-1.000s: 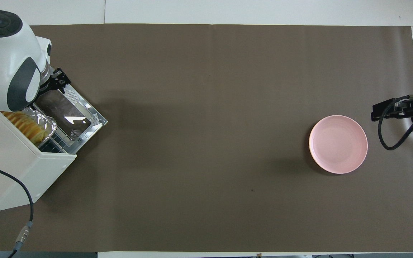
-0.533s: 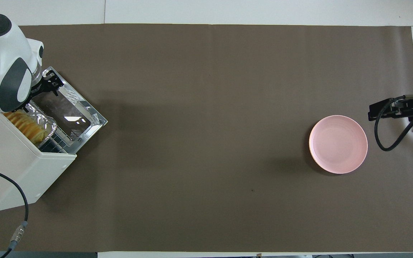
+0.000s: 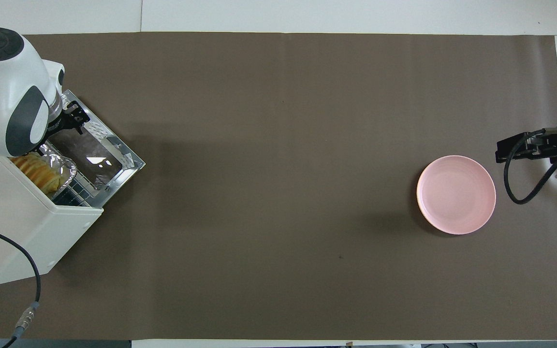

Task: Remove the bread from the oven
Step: 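Grasp the foil tray of bread inside the oven with the left gripper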

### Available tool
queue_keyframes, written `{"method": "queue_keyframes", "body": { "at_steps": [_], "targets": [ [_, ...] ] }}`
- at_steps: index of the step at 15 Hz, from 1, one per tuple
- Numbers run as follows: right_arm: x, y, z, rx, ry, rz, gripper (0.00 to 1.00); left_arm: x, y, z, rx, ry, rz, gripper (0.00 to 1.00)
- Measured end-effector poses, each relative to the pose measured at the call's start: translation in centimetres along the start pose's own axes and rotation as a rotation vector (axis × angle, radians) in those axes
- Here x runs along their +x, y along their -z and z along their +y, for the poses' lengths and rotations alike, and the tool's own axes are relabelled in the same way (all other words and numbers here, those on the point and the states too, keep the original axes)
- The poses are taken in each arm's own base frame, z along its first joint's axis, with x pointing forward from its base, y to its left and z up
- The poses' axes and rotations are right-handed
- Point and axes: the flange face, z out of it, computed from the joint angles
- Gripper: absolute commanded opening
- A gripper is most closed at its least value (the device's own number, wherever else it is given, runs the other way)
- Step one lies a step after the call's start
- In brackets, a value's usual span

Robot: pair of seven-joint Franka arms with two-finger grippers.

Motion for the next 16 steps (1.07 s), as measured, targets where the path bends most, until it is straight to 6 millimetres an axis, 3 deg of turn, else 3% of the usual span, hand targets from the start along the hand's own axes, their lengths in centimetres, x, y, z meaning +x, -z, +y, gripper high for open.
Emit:
{"method": "queue_keyframes", "body": {
  "at_steps": [9, 11, 12, 15, 16],
  "targets": [
    [0.0, 0.0, 0.0, 0.0, 0.0, 0.001, 1.0, 0.2, -2.4, -1.5, -0.005, 0.015, -0.009, 1.0],
    [0.0, 0.0, 0.0, 0.0, 0.0, 0.002, 1.0, 0.3, -2.6, -1.8, -0.009, 0.019, -0.007, 0.93],
    [0.0, 0.0, 0.0, 0.0, 0.0, 0.002, 1.0, 0.3, -2.6, -1.8, -0.009, 0.019, -0.008, 0.8],
    [0.0, 0.0, 0.0, 0.0, 0.0, 0.002, 1.0, 0.2, -2.6, -1.7, -0.01, 0.017, -0.007, 0.1],
    [0.0, 0.0, 0.0, 0.0, 0.0, 0.002, 1.0, 0.2, -2.6, -1.7, -0.011, 0.016, -0.006, 0.0]
  ]
}}
